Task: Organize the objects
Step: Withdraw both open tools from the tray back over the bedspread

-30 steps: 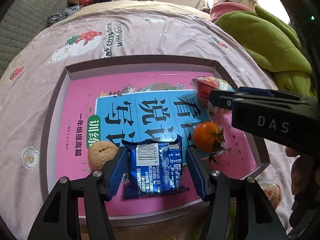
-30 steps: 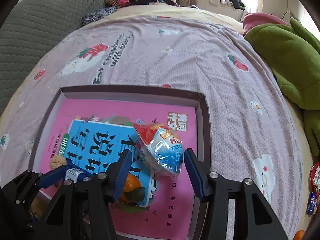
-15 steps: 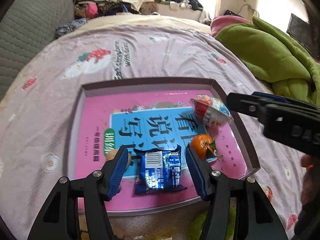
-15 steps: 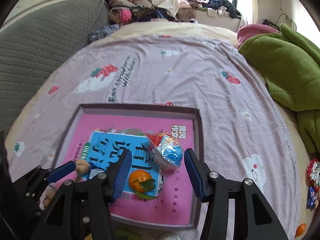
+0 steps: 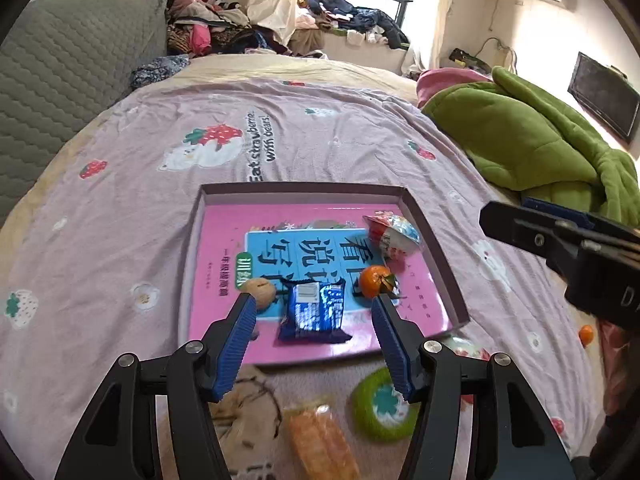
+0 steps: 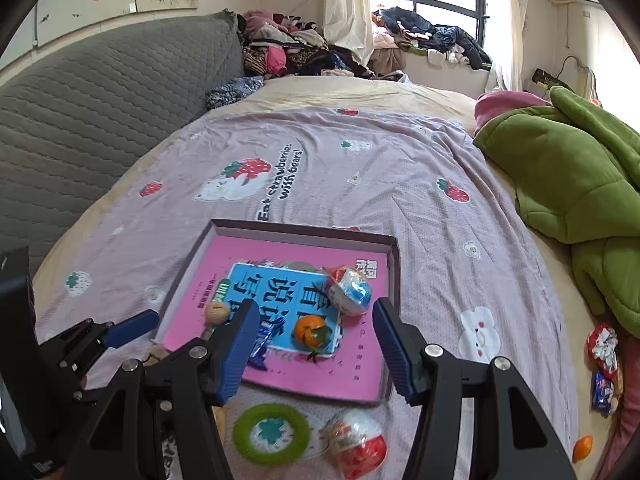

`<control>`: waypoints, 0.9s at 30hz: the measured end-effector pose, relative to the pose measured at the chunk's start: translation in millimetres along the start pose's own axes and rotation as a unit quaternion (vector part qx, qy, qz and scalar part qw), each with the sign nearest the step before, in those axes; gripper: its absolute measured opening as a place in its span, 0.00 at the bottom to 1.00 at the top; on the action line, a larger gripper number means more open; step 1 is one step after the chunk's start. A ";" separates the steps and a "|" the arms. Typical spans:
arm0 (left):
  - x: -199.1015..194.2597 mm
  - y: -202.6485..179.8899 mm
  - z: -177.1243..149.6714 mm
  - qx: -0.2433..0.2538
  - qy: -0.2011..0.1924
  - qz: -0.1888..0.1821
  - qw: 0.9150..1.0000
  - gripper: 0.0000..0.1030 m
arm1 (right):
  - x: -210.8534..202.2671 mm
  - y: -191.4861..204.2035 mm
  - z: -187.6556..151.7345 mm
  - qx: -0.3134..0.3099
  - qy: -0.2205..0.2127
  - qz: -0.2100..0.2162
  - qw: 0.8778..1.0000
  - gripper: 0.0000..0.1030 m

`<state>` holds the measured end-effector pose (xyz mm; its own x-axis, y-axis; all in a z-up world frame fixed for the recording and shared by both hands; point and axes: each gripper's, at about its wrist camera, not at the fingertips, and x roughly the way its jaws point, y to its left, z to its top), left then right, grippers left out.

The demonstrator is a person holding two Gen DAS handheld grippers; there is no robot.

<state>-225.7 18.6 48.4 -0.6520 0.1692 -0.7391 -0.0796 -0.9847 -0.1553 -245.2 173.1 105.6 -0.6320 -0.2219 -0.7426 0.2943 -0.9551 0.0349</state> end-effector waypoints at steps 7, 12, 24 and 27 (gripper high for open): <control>-48.0 13.6 -7.2 -0.019 -0.017 0.023 0.999 0.60 | -31.4 11.0 -19.8 -0.006 -0.012 0.021 1.000 0.57; -79.4 19.5 -18.9 -0.025 -0.024 0.045 0.998 0.60 | -57.1 16.9 -35.8 -0.015 -0.024 0.024 0.999 0.57; -135.4 25.0 -58.9 -0.043 -0.036 0.058 0.997 0.60 | -104.1 40.9 -72.1 -0.045 -0.038 0.041 0.997 0.57; -144.7 24.7 -62.9 -0.042 -0.040 0.060 0.996 0.60 | -112.2 45.1 -79.0 -0.046 -0.041 0.042 0.997 0.57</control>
<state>-85.9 -27.5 110.4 -0.7114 0.0427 -0.7015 0.0646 -0.9899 -0.1258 -104.3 170.4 137.6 -0.6574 -0.3199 -0.6823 0.4106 -0.9113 0.0316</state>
